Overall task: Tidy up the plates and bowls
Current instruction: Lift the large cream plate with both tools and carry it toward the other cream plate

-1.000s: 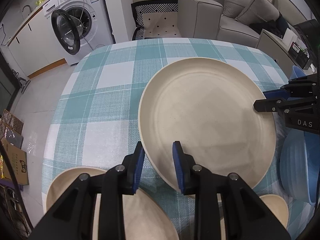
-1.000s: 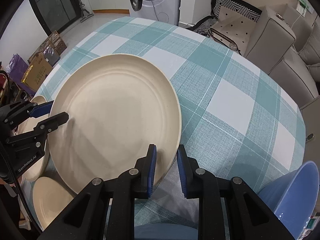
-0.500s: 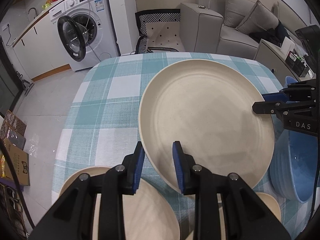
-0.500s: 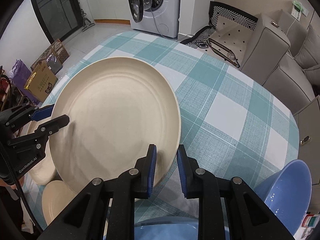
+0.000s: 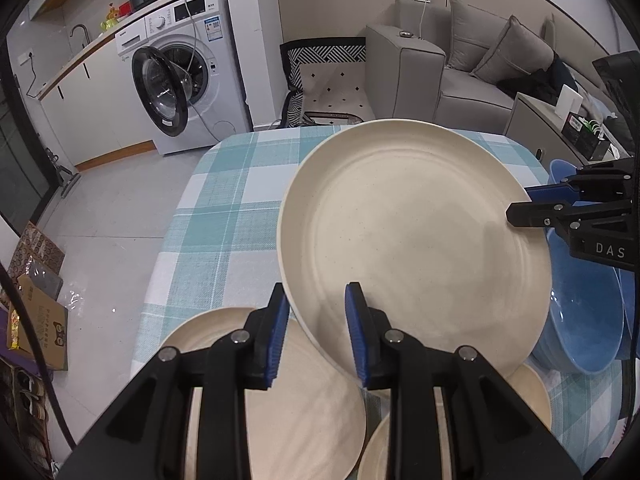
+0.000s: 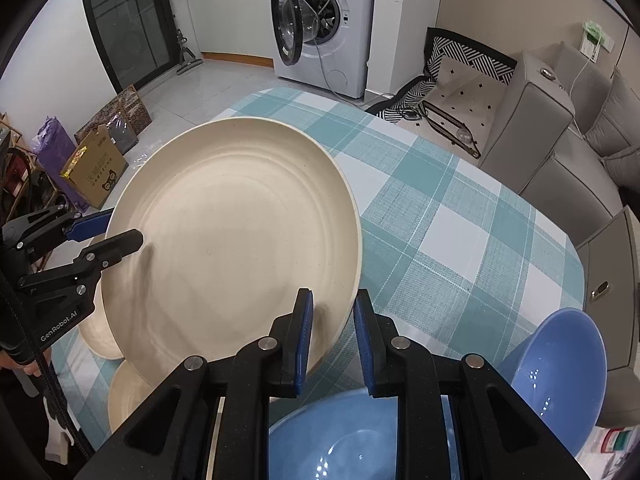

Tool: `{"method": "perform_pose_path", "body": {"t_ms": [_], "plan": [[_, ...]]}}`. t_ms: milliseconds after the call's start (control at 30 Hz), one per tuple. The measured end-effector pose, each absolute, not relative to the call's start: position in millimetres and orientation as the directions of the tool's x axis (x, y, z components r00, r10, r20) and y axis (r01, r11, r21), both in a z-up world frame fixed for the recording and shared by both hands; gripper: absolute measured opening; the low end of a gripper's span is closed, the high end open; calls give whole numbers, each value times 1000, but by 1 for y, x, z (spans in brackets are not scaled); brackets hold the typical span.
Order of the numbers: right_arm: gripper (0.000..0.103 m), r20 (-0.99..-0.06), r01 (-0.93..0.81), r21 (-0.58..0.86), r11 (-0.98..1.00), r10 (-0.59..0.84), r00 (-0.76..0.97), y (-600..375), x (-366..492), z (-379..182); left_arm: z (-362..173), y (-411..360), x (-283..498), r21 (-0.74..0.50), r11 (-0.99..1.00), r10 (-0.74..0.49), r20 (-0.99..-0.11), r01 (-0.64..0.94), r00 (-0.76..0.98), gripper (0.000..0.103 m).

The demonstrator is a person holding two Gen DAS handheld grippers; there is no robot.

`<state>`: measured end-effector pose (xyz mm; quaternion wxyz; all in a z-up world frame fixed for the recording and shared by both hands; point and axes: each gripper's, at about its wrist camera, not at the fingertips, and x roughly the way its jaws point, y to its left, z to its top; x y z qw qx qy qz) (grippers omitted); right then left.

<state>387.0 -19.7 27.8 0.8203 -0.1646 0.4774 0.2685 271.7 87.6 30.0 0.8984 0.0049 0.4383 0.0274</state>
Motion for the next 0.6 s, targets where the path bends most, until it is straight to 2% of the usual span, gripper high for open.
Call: {"method": "perform_pose_path", "body": {"t_ms": [600], "plan": [[21,-837,-602,-40,798,303,457,-35,315,51,49,75,205,45,998,56,-739,-34,672,27]]}}
